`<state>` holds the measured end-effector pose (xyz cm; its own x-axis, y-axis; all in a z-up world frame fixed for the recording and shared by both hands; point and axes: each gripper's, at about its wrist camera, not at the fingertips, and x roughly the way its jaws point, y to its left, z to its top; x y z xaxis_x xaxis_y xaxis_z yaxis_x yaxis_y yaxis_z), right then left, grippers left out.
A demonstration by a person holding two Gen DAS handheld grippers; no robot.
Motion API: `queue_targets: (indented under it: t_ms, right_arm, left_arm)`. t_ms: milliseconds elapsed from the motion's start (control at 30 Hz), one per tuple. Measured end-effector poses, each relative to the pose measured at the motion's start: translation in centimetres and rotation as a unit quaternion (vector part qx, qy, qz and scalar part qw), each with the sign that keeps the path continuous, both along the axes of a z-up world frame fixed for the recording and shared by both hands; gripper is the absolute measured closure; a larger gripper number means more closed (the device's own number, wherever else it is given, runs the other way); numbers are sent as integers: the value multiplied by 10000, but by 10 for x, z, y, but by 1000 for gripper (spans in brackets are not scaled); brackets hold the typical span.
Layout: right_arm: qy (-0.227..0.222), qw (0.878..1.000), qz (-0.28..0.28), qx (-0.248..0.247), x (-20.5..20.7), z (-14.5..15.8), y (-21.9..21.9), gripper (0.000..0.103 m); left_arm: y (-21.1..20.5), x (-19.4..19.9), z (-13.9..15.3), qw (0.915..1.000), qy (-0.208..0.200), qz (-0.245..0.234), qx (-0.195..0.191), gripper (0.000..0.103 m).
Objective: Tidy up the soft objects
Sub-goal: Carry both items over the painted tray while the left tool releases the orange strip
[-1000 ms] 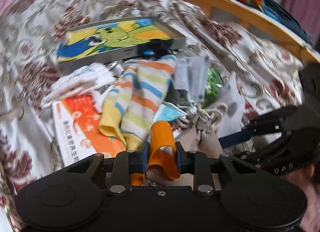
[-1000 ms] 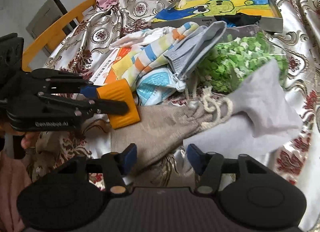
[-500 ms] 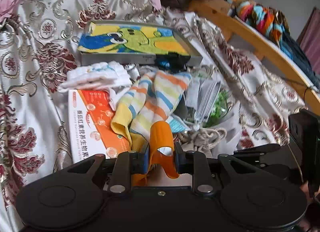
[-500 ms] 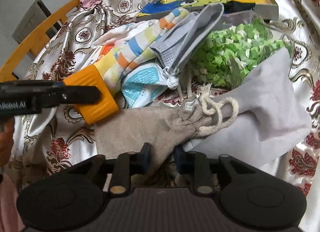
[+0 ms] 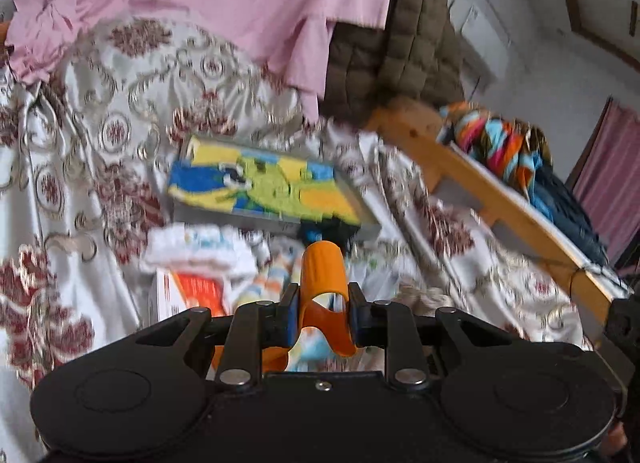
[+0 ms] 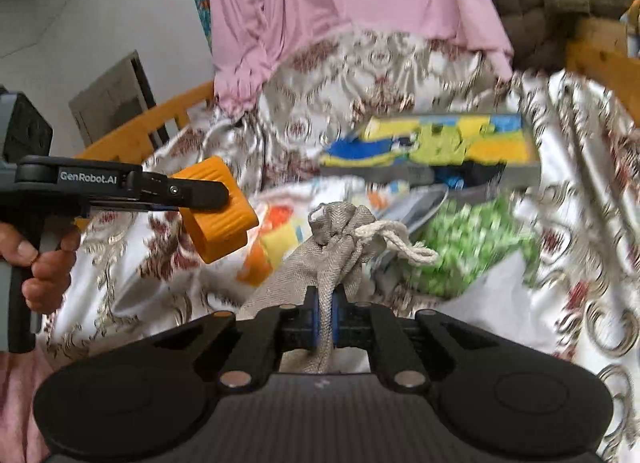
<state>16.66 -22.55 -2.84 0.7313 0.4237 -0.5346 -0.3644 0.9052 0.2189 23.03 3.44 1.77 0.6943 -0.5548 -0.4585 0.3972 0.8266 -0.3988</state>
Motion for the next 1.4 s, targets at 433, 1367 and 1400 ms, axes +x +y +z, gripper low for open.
queue_targets:
  t_ms: [433,1367,1400]
  right_arm:
    - [-696,9968,-377,124,86,61,-21,97]
    - [473,9860,-1465,-647,396,-7,36,95]
    - [524,9851,-1476,-706,397,-9,37,95]
  left_arm:
    - [-8,131,2,9965,-612,492,-282,77]
    - [-18,296,-100,9968,25,780,157,70]
    - [-21,296,-99,9969,-5,747,234,69]
